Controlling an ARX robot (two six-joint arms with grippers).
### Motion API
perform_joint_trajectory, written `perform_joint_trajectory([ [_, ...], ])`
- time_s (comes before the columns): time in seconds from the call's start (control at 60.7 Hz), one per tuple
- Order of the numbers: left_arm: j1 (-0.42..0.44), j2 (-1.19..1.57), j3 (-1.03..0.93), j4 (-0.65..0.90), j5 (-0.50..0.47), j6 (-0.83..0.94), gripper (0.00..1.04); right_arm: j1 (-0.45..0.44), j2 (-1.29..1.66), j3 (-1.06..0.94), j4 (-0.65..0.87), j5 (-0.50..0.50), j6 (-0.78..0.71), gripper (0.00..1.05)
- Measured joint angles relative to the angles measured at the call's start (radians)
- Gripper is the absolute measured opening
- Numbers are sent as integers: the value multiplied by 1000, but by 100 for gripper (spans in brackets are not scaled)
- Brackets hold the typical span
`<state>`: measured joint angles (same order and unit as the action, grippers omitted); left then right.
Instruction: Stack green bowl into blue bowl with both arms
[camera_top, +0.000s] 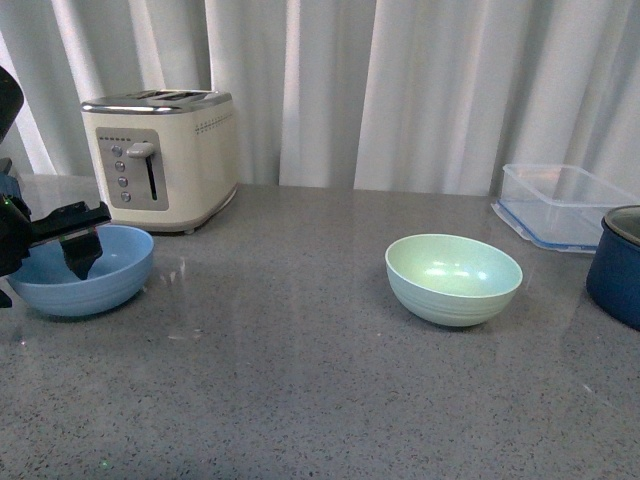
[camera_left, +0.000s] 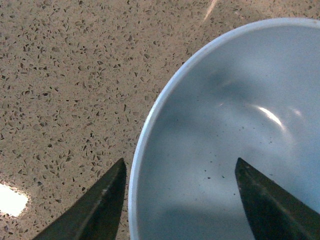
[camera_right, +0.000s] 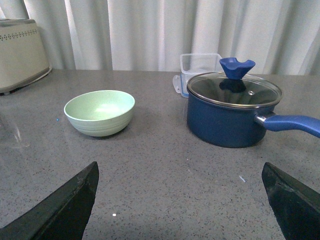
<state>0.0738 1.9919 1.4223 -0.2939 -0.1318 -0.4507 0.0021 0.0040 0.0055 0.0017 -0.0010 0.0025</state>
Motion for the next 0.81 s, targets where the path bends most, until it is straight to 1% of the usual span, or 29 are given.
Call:
perform_joint_trajectory([
  [0.082, 4, 0, 0, 0, 2, 0, 45, 0, 0, 0, 0, 0, 0, 95],
  [0.115, 5, 0, 0, 1, 3, 0, 40, 0, 0, 0, 0, 0, 0, 95],
  [0.148, 6, -1, -1, 1, 12, 0, 31, 0, 0, 0, 0, 0, 0, 95],
  [0.33, 2, -36, -1, -3, 39, 0, 4, 0, 0, 0, 0, 0, 0, 95],
  [0.445, -21, -79, 0, -14, 40, -2, 4, 0, 0, 0, 0, 0, 0, 95],
  [0.511, -49, -105, 7, -14, 40, -3, 4, 0, 0, 0, 0, 0, 0, 95],
  [0.807, -237, -99, 43, -5, 51, -22, 4, 0, 0, 0, 0, 0, 0, 95],
])
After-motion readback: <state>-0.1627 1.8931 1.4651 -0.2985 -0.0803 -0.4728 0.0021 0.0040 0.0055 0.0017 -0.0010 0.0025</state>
